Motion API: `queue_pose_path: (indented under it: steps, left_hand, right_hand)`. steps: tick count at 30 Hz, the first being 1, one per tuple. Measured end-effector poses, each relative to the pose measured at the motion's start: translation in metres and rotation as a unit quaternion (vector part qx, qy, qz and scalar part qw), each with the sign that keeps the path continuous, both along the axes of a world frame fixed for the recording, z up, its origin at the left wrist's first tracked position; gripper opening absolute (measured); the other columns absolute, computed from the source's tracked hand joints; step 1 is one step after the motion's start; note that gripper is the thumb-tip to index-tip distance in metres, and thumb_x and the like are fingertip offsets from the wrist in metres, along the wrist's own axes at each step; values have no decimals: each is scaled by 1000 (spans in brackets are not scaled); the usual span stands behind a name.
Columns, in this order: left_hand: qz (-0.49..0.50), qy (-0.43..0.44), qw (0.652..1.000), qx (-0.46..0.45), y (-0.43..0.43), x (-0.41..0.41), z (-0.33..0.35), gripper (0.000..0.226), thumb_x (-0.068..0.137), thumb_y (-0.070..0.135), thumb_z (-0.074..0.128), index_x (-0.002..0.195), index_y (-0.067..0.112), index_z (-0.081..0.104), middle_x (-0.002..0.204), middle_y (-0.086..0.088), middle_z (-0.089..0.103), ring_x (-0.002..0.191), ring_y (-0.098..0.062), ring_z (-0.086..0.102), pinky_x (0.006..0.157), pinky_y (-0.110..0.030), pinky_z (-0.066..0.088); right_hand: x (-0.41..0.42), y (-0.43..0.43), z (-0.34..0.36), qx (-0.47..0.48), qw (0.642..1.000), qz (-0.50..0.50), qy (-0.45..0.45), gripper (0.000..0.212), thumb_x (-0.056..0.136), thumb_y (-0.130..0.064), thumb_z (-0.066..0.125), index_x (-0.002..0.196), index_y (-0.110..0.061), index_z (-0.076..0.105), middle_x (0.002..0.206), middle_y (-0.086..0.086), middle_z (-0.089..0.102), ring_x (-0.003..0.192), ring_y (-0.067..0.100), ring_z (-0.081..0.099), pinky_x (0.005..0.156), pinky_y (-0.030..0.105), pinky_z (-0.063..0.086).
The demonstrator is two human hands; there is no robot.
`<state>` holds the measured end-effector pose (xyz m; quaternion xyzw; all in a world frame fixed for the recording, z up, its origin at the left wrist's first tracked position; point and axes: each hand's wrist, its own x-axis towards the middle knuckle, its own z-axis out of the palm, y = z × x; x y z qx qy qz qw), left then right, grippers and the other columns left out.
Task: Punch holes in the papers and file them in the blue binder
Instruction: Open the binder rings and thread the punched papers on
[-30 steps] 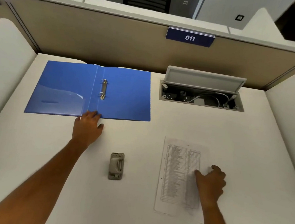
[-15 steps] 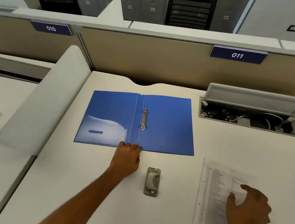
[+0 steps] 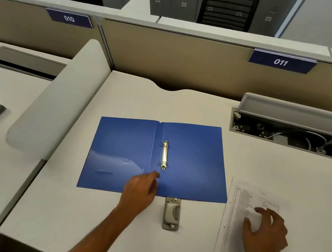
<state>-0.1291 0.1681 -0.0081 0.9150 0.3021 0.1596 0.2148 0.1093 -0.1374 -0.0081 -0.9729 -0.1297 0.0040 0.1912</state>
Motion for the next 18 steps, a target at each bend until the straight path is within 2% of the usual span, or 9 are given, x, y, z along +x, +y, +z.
queue_pose_path:
  steps: [3, 5, 8, 11, 12, 15, 18]
  left_hand:
    - [70, -49, 987, -133, 33, 23, 4, 39, 95, 37, 68, 129, 18, 68, 107, -4, 74, 85, -18, 72, 77, -33, 60]
    - [58, -32, 986, -152, 48, 37, 3, 39, 97, 37, 71, 132, 20, 67, 114, -1, 70, 91, -16, 70, 81, -34, 61]
    - [52, -40, 984, -168, 56, 47, -4, 23, 97, 32, 73, 117, 22, 75, 107, 8, 71, 91, -9, 68, 82, -35, 61]
    - [74, -72, 971, -216, 57, 48, -13, 15, 95, 36, 74, 104, 25, 78, 100, 15, 73, 95, -6, 69, 85, -33, 60]
    - [76, -82, 967, -229, 57, 47, -15, 14, 95, 36, 74, 103, 26, 78, 99, 15, 74, 95, -6, 70, 85, -33, 60]
    - [80, -85, 962, -245, 60, 46, -21, 13, 96, 33, 73, 106, 25, 77, 101, 14, 74, 95, -6, 69, 87, -33, 61]
    - [82, -77, 963, -245, 63, 43, -26, 15, 99, 33, 70, 109, 24, 77, 103, 12, 74, 96, -6, 69, 88, -33, 62]
  right_hand:
    - [-12, 27, 11, 59, 995, 80, -3, 41, 77, -1, 87, 114, -12, 73, 126, 15, 61, 116, 44, 56, 94, 59, 50]
    - [-20, 62, 17, 118, 977, 176, 15, 33, 84, -2, 84, 113, -14, 72, 119, 5, 63, 110, 28, 59, 91, 50, 55]
    - [-29, 130, 17, 168, 928, 322, 89, 20, 96, -11, 77, 115, -16, 72, 113, -2, 67, 105, 15, 64, 89, 30, 57]
    - [-38, 198, 15, 173, 899, 374, 150, 23, 98, -15, 76, 121, -17, 73, 112, -2, 69, 98, 7, 65, 87, 11, 51]
    - [-41, 217, 14, 173, 894, 380, 159, 24, 97, -14, 77, 121, -16, 73, 111, -1, 69, 95, 6, 64, 86, 10, 51]
    - [-44, 257, 7, 155, 887, 402, 167, 21, 96, -20, 79, 117, -16, 75, 106, 1, 71, 90, 14, 67, 85, 27, 59]
    - [-39, 268, 1, 128, 882, 422, 165, 17, 97, -32, 78, 103, -16, 78, 98, 0, 73, 87, 15, 67, 81, 26, 56]
